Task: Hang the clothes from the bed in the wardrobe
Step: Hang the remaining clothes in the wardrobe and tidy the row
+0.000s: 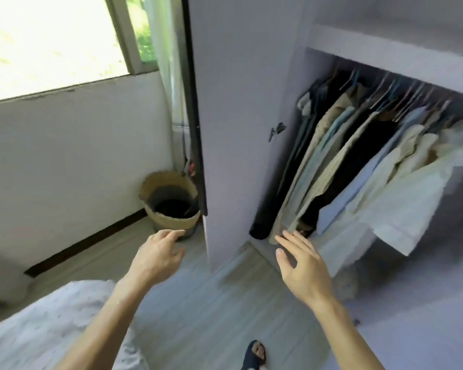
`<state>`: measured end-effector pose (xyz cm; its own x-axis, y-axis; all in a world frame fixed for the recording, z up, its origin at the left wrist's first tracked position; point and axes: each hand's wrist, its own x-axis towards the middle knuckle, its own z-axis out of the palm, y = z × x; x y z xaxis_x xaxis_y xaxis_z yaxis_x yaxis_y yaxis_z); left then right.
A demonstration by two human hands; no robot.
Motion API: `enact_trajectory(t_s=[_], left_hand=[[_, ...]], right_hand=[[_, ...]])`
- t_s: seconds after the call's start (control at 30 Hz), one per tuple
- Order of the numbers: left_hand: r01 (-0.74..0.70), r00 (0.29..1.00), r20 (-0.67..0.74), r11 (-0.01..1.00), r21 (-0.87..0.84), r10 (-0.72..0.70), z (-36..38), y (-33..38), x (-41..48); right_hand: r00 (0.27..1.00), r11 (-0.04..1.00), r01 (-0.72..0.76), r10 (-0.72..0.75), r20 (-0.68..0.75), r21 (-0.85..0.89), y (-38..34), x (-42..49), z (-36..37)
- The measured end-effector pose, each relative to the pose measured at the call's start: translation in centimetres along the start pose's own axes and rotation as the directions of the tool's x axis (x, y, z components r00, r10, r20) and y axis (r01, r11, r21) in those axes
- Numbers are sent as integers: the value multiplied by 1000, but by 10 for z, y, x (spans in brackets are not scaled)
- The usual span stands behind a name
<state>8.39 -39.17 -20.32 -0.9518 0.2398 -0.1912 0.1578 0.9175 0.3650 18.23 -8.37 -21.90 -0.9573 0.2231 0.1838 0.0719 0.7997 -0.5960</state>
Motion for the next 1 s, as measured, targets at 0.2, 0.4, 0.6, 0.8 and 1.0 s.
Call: enact_trajectory(t_s=[0.2, 0.4, 0.6, 0.8, 1.0], left_hand=[[406, 914, 48, 910, -86, -403, 49, -114, -144], [721, 679, 8, 666, -190, -734, 82, -141, -275], [905, 345, 65, 313, -288, -936, 130, -98, -386], [890, -2, 128, -60, -451, -992, 189, -9, -463], [746, -316, 281, -421, -517, -906, 250, 101, -536]], right_hand=[[866, 964, 258, -258, 428, 59, -80, -35, 84], [503, 795, 558, -553, 664, 239, -147, -54, 149], [85, 476, 778, -726, 683, 409, -188, -88, 181], [-321, 169, 778, -721, 614, 605, -201, -148, 203], [-634, -41, 660, -565, 527, 750, -203, -242, 193]])
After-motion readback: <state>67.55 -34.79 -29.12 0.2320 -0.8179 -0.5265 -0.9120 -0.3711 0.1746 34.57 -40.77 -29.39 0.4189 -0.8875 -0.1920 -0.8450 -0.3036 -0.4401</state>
